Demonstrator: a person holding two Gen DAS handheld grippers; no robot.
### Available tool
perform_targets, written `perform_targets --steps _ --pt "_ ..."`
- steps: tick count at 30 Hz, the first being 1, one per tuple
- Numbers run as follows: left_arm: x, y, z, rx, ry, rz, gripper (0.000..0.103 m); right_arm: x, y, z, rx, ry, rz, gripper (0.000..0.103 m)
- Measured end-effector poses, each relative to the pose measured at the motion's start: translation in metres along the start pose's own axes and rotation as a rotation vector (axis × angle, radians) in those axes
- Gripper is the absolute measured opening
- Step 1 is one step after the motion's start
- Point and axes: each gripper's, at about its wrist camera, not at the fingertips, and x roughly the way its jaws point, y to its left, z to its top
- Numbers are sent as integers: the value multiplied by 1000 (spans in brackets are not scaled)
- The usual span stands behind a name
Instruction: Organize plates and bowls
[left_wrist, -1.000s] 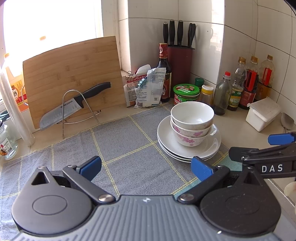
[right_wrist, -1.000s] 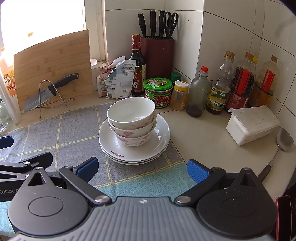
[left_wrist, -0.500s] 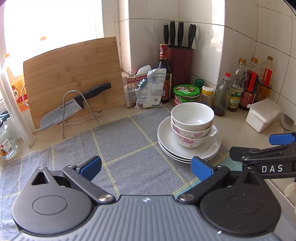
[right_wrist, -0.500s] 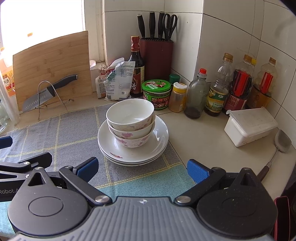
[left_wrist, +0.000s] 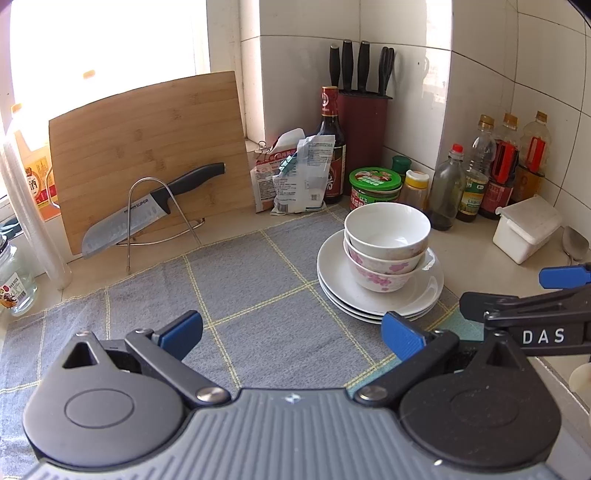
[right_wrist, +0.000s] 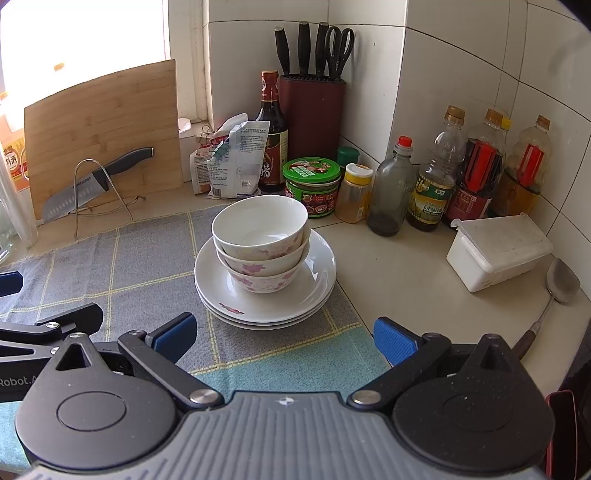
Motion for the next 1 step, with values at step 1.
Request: perform_targets --steps 1 --pt "0 0 0 -1 1 0 102 0 0 0 -1 0 -1 103"
